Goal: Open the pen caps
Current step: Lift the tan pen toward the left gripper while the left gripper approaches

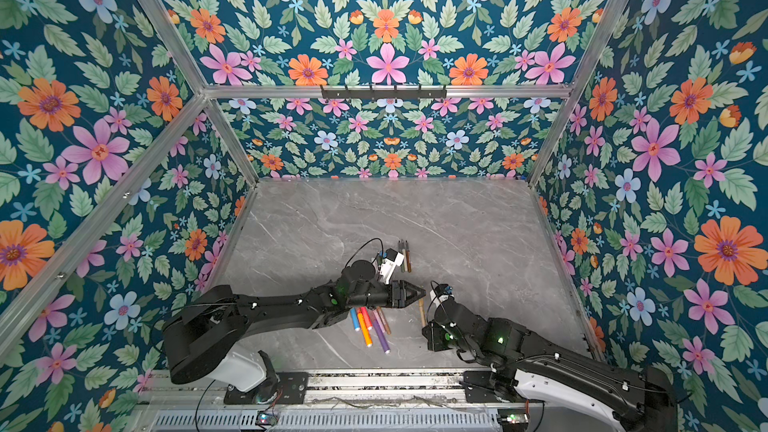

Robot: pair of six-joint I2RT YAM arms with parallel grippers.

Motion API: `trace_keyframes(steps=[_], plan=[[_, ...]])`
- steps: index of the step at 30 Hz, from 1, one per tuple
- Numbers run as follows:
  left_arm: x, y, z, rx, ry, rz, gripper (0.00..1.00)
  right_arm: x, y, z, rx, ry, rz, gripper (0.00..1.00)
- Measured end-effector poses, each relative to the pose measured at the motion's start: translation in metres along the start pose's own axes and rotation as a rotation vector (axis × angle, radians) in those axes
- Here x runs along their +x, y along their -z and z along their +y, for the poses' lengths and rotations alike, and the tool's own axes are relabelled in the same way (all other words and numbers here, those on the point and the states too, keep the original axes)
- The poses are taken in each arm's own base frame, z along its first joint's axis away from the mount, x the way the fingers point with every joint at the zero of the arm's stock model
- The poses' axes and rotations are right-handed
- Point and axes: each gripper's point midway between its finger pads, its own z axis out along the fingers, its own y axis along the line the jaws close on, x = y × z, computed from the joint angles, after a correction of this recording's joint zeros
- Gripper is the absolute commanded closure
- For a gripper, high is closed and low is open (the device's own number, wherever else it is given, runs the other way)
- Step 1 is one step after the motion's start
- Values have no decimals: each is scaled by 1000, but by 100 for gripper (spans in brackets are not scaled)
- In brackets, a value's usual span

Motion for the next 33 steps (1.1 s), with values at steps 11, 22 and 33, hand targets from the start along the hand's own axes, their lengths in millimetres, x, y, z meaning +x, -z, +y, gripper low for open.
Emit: trace_keyframes(steps=[11,22,33], plan=[[3,-5,7,-54,1,8,49,-1,0,1,3,0,2,100],[7,-20,3,-41,0,40,100,-3,0,1,15,4,1,97],[9,-17,0,-29,-16,45,100,-17,10,7,24,10,-50,71]])
